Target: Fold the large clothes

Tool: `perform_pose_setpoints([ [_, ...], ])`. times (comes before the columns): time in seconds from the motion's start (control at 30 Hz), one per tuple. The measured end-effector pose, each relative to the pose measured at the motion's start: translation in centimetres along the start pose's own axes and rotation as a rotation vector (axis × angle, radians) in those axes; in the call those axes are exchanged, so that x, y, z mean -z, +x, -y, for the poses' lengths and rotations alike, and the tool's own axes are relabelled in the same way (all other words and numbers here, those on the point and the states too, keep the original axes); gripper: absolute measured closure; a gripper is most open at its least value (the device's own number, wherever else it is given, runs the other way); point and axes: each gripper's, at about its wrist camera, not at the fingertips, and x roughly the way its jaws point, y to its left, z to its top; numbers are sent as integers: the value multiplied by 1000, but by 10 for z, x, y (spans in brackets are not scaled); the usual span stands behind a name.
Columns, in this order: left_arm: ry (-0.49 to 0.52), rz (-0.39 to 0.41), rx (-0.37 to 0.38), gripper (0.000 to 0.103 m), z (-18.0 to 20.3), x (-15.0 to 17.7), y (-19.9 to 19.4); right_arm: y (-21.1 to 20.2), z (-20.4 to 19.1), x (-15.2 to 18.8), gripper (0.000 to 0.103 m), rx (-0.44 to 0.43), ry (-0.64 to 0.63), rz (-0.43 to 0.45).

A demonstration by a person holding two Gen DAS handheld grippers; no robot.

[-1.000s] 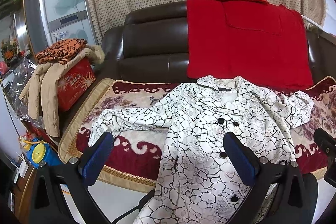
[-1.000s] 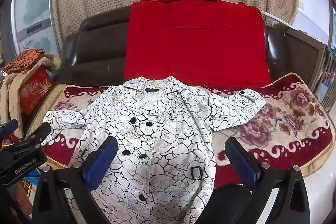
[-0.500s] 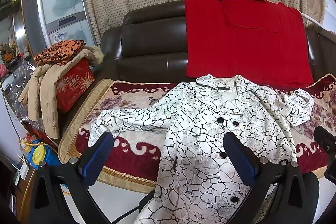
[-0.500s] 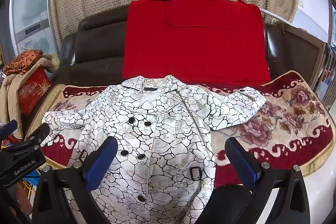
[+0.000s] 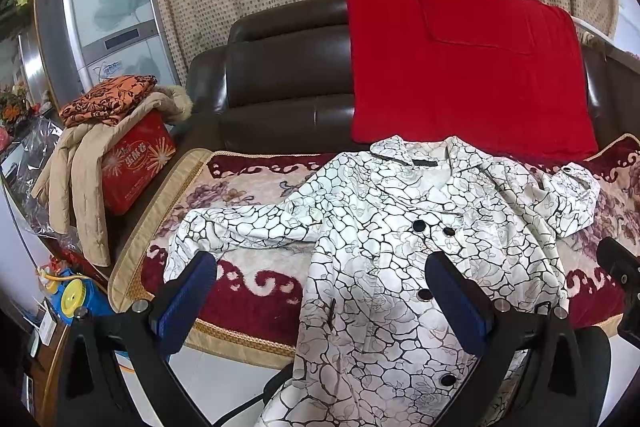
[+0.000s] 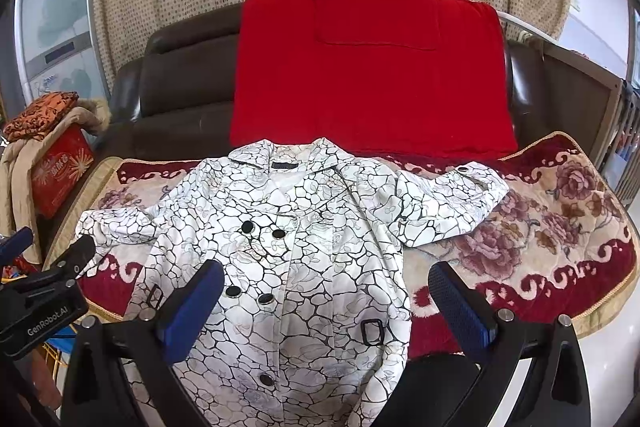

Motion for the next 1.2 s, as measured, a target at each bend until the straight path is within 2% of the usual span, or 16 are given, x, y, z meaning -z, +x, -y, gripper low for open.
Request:
perform_pose_setpoints([
  [0.57, 19, -43, 1, 0, 10, -3, 27, 26, 4, -2, 0, 7, 4, -36],
  [0.77, 13, -139, 7, 0, 12, 4, 67, 48, 21, -4, 0, 22, 35, -57],
  [0.9, 19, -207, -16, 0, 14, 12, 100, 76, 55, -4, 0, 36, 105, -79],
  [1.03, 36, -243, -38, 0, 19, 16, 128, 112, 112, -7, 0, 75, 214, -65],
  [1.2, 82, -324, -61, 0, 33, 23, 175, 171, 210, -7, 0, 30, 488, -92],
])
